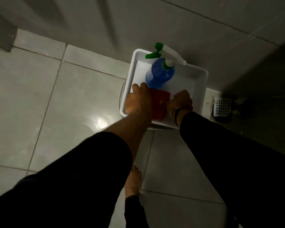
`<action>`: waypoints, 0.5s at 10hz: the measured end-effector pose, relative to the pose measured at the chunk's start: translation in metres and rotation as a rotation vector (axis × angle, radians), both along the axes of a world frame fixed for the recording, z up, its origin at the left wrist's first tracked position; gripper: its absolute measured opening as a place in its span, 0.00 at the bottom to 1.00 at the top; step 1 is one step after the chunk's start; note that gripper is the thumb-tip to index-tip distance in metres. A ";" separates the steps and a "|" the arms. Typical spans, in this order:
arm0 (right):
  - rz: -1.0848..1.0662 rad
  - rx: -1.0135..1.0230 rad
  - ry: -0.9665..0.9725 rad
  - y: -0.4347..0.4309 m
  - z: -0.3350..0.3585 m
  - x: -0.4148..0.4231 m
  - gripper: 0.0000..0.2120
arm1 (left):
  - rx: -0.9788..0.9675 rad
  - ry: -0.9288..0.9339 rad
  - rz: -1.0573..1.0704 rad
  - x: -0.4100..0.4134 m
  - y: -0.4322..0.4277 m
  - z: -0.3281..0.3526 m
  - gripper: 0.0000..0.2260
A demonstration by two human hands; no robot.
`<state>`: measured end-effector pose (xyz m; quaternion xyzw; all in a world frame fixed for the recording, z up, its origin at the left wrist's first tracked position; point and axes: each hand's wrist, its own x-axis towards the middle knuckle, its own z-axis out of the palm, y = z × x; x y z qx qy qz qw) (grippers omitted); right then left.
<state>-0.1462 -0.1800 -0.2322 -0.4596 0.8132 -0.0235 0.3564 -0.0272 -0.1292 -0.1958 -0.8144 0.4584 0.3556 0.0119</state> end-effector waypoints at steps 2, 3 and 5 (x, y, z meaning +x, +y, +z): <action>-0.033 -0.115 -0.056 0.030 0.049 0.021 0.25 | -0.198 0.004 -0.039 0.014 0.040 0.050 0.27; -0.076 -0.200 -0.184 0.072 0.116 0.054 0.19 | -0.265 0.047 0.125 0.049 0.100 0.095 0.27; 0.129 -0.438 -0.576 0.159 0.342 0.116 0.11 | -0.302 -0.228 0.191 0.130 0.217 0.213 0.31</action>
